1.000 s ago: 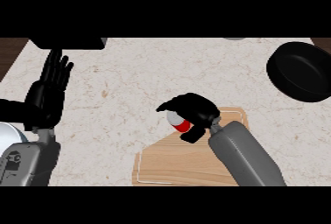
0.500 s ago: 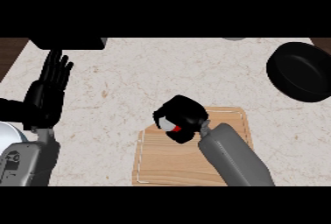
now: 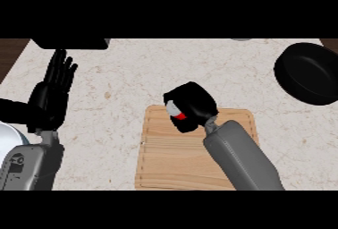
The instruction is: Pick the can from the cutting board and place it in the pot
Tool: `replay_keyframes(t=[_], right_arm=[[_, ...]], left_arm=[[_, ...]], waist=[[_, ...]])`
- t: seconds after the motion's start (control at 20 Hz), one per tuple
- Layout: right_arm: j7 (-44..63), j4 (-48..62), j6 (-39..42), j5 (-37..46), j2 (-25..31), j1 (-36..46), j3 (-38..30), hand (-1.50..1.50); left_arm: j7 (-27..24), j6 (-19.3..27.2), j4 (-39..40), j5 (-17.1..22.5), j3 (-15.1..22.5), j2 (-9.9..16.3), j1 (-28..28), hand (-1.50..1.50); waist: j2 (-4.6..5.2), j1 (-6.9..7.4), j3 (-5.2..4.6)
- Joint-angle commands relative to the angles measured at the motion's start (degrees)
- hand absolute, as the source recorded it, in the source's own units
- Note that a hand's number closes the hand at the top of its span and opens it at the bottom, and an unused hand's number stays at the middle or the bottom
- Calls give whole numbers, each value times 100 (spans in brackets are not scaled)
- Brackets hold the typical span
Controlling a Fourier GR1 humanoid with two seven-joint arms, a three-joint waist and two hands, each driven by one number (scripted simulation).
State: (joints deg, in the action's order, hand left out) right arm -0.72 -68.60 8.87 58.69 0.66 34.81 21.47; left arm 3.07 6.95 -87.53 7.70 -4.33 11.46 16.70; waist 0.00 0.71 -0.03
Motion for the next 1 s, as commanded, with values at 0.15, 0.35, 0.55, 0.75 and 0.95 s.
replay_keyframes(t=[0.15, 0.35, 0.55, 0.75, 0.95], right_arm=[[3051, 752, -600, -13, -65, 1316, -744, 150], [4369, 744, -1182, 758, -66, 1975, -741, 150], [5165, 981, -1451, 1293, -20, 2664, -1093, 150], [5500, 809, -1953, 1851, 348, 2706, -1149, 150], [5632, 29, -1763, 1987, 746, 2289, -1234, 150]], left_arm=[[-32, -136, 18, 37, 73, -4, 121, 0], [-108, -253, 201, 99, -96, 156, 106, 0], [-33, -201, -39, 119, -26, 40, -82, 0], [137, -85, -83, 161, -158, 65, 19, 0], [76, 16, -157, -10, -10, -69, -128, 0]], waist=[[55, 333, -9], [9, 156, -16], [1, 105, -5], [-3, -4, 0], [-36, -124, 4]])
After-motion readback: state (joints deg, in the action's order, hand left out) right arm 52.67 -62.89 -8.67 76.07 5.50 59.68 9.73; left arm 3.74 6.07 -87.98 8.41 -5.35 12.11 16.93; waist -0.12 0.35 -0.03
